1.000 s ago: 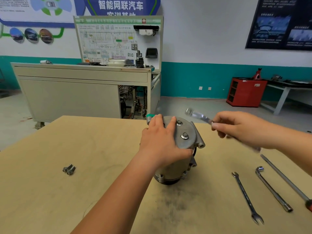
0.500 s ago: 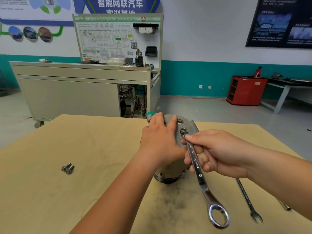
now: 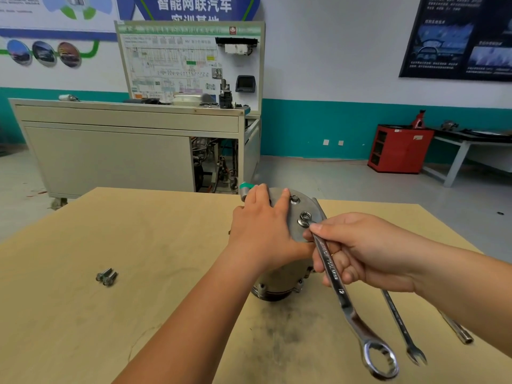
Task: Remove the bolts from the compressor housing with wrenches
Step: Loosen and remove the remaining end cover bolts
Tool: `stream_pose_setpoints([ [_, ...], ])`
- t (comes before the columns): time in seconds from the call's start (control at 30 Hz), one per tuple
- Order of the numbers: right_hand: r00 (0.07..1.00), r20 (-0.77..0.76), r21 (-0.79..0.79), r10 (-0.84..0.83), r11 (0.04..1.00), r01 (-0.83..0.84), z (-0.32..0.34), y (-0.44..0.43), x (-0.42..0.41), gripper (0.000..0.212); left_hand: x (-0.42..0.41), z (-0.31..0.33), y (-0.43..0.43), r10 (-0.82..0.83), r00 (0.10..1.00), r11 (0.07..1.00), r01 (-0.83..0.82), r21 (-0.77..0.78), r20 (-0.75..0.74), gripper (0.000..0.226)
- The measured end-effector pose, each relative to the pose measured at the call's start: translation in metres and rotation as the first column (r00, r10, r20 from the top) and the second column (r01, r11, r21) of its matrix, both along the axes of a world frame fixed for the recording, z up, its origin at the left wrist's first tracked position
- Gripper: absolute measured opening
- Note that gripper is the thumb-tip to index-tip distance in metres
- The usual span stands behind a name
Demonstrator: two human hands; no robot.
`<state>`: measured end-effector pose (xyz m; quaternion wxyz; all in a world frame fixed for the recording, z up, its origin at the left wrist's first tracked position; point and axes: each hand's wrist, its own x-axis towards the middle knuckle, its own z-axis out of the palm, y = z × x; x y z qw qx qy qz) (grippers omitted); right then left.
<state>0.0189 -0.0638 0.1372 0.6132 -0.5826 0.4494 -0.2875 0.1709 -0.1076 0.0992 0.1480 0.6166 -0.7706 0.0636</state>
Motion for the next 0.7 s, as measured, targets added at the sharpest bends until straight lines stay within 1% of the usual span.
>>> stream_pose_setpoints([
  [0.1, 0.996, -0.075, -0.015, 0.047, 0.999, -0.048, 0.003, -0.005, -0.005, 0.022, 0.0, -0.001, 0.0, 0.005, 1.0, 1.0, -0.005, -0.013, -0.013, 0.107],
  [0.2, 0.963, -0.239, 0.002, 0.122, 0.992, -0.125, 0.013, -0.011, -0.014, 0.025, 0.001, -0.003, 0.0, 0.02, 1.0, 0.999, -0.021, -0.04, -0.017, 0.107],
  [0.27, 0.943, -0.309, 0.001, 0.123, 0.992, -0.129, 0.022, -0.014, -0.019, 0.027, 0.002, -0.005, -0.001, 0.017, 1.0, 0.998, -0.019, -0.059, -0.021, 0.103],
  [0.43, 0.956, -0.293, -0.086, 0.023, 0.995, -0.05, 0.024, -0.013, -0.016, 0.027, 0.004, -0.006, -0.002, 0.018, 0.999, 0.998, -0.02, -0.06, -0.032, 0.1],
  [0.57, 0.959, -0.28, -0.084, 0.042, 0.994, -0.068, 0.012, -0.007, -0.003, 0.028, 0.002, -0.004, 0.001, 0.035, 0.999, 0.998, -0.037, -0.052, -0.04, 0.107],
  [0.7, 0.962, -0.268, -0.066, 0.053, 0.995, -0.073, 0.018, -0.01, -0.007, 0.028, 0.005, -0.004, 0.001, 0.01, 0.999, 0.999, -0.013, -0.052, -0.054, 0.105],
])
